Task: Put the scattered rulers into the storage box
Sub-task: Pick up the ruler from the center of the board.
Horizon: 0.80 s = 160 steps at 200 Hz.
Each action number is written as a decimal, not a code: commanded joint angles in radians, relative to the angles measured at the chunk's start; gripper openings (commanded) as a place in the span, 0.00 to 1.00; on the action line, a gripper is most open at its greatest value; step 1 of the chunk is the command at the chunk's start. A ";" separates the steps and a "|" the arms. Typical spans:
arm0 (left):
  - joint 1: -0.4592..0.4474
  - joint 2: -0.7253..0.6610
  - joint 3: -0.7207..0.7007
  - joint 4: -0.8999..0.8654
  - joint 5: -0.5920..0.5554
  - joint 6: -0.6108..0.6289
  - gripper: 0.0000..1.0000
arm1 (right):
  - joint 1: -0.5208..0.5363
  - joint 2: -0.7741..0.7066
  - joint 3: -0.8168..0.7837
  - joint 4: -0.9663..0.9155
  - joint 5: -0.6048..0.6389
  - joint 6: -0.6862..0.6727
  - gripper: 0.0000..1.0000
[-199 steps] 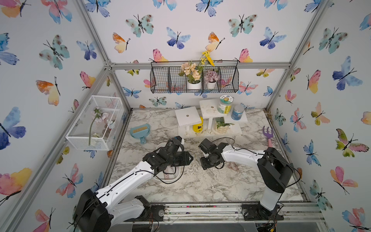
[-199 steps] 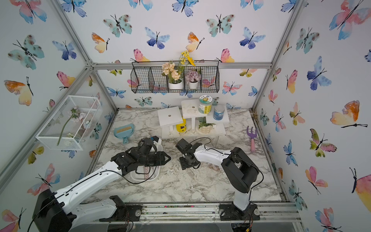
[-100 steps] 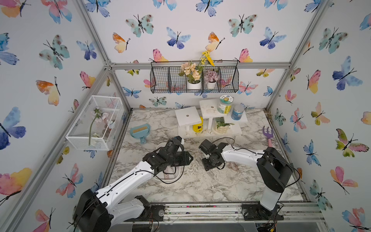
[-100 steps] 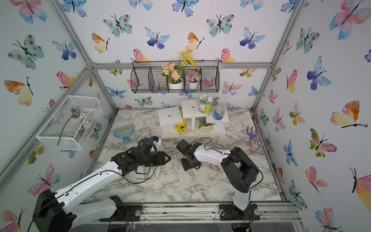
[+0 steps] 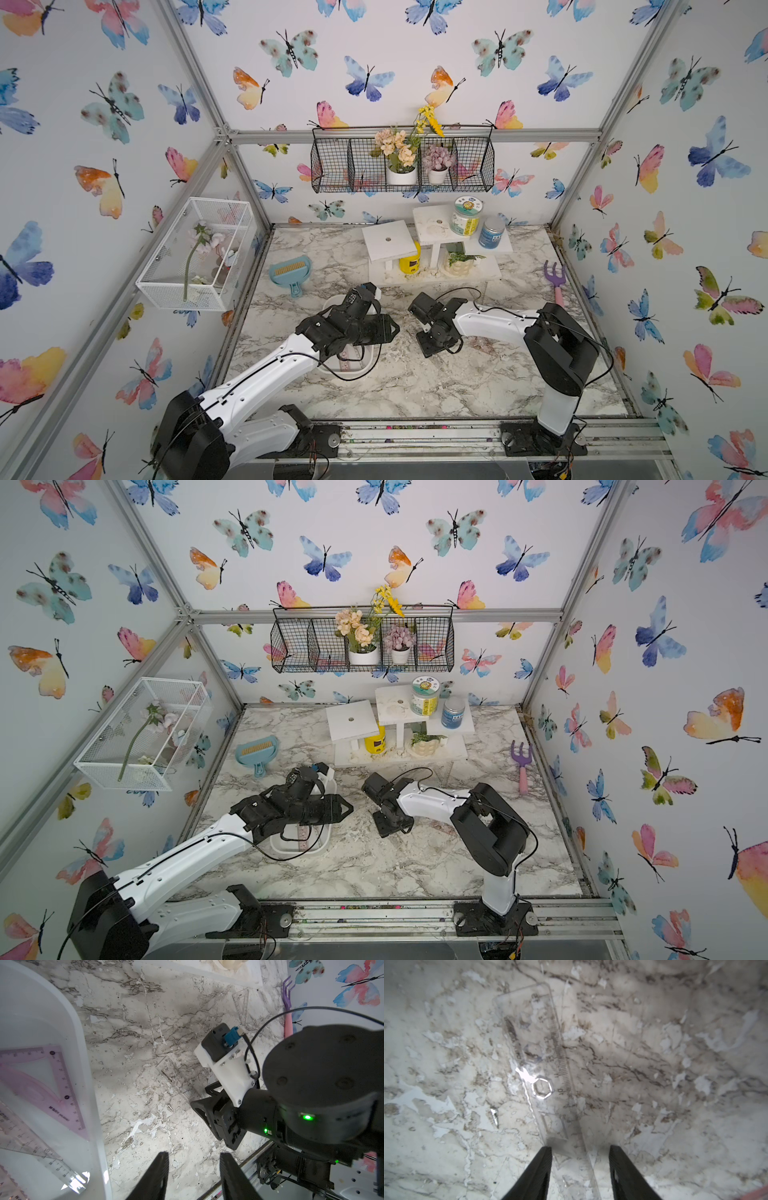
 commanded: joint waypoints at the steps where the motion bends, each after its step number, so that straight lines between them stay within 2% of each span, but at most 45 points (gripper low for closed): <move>1: 0.006 -0.007 -0.010 -0.001 -0.016 0.003 0.45 | 0.013 0.012 0.018 -0.021 -0.006 0.004 0.50; 160: 0.007 -0.013 -0.010 -0.009 -0.021 0.002 0.45 | 0.036 0.003 0.042 0.013 -0.073 0.023 0.50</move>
